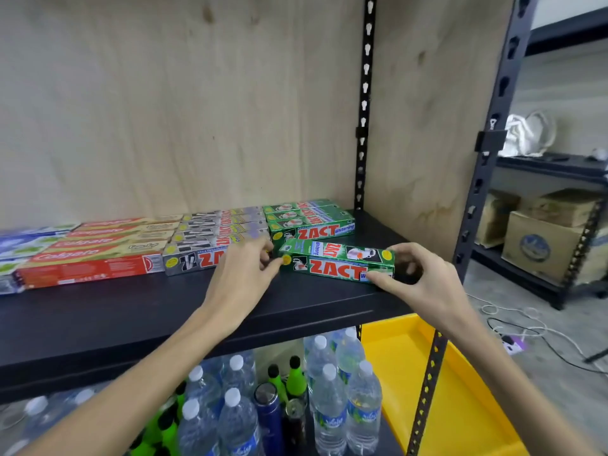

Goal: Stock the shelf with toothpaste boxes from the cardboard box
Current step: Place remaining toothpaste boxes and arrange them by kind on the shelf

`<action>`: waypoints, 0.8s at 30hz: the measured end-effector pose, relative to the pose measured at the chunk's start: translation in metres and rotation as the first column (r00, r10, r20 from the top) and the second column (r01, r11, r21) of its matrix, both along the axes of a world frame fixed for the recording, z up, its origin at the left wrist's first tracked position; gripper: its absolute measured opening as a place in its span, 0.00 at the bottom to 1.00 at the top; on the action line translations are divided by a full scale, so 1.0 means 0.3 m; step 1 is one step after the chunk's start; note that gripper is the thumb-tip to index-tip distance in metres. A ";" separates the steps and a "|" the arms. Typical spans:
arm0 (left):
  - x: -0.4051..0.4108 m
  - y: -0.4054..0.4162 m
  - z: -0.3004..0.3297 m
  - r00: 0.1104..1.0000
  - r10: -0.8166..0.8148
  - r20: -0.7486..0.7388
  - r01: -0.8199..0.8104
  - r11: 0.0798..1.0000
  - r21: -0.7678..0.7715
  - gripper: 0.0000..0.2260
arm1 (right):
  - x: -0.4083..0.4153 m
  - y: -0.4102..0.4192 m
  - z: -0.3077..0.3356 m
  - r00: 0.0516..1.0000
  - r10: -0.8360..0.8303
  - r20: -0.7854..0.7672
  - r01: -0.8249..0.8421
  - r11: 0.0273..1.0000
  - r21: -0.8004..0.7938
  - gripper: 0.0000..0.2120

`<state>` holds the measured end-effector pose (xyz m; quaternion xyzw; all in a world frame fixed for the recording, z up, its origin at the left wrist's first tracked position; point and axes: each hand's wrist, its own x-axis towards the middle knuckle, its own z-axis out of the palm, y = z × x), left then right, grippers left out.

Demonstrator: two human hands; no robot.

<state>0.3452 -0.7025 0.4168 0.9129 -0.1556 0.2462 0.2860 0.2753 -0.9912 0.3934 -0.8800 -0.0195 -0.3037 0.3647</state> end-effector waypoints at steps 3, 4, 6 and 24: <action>-0.034 -0.026 0.004 0.999 -0.030 -0.020 0.027 0.988 -0.150 0.06 | -0.020 0.058 -0.033 0.994 -0.056 0.090 0.048 0.995 0.090 0.23; -0.051 -0.042 0.002 0.996 -0.074 -0.056 0.063 0.981 -0.185 0.06 | -0.029 0.083 -0.042 0.992 -0.069 0.106 0.057 0.992 0.113 0.23; -0.099 -0.083 -0.005 0.978 -0.173 -0.120 0.145 0.966 -0.214 0.11 | -0.052 0.137 -0.059 0.984 -0.110 0.142 0.092 0.988 0.125 0.25; -0.086 -0.015 0.030 0.905 -0.327 -0.273 0.327 0.944 -0.044 0.33 | -0.022 0.268 -0.052 0.983 -0.088 0.161 0.087 0.996 0.011 0.16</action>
